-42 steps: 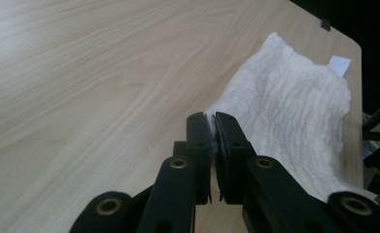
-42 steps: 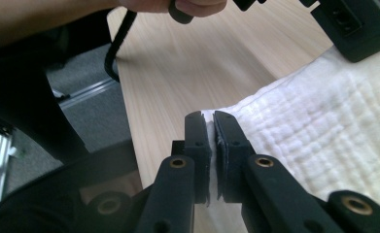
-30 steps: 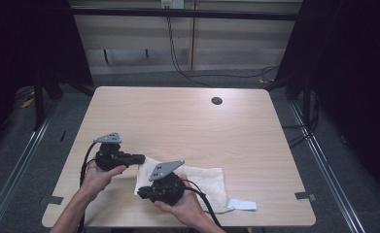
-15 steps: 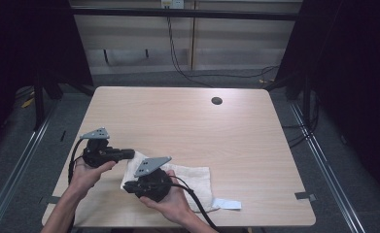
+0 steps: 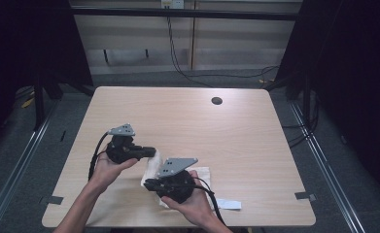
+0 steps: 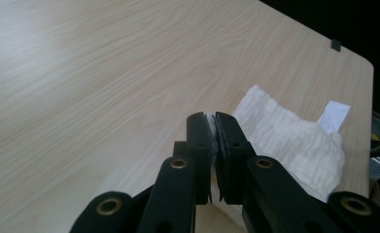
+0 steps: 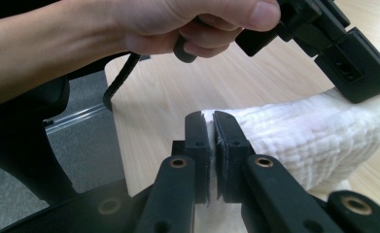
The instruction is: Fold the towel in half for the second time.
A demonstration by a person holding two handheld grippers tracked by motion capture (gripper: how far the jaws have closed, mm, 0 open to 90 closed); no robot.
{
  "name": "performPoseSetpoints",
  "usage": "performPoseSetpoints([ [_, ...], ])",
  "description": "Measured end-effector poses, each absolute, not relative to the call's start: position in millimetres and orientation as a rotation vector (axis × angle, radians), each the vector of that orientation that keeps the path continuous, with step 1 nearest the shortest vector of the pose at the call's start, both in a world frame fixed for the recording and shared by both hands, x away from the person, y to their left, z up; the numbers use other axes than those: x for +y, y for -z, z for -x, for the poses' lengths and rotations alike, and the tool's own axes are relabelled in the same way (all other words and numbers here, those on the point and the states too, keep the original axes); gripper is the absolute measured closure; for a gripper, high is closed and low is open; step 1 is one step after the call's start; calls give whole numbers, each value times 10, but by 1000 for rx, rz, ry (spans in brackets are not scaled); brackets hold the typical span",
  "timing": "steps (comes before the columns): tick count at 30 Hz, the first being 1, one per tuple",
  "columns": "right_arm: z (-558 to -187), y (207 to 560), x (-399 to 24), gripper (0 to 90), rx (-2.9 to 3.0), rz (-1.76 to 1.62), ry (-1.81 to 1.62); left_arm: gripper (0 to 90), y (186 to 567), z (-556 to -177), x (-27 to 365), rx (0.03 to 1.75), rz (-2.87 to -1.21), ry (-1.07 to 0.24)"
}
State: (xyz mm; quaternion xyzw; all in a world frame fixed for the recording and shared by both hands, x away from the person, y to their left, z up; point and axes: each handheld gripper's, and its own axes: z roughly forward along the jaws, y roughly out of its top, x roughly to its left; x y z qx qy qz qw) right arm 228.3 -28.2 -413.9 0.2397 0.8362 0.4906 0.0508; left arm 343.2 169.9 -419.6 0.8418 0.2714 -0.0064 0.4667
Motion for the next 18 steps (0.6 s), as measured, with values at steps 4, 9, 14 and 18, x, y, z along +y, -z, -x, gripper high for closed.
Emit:
performPoseSetpoints([
  [4, -2271, 4131, -427, 855, 2526, -767, -1507, 858, 4181, -3450, 1532, 644, -2069, 34],
  [9, -2230, 4143, -616, 854, 2508, -812, -1521, 858, 4206, -3455, 1345, 613, -2092, 48],
  [14, -2196, 4206, -773, 855, 2497, -873, -1505, 858, 4299, -3472, 1177, 608, -2108, 76],
  [18, -2167, 4249, -884, 854, 2485, -905, -1498, 858, 4337, -3482, 1067, 605, -2117, 100],
])
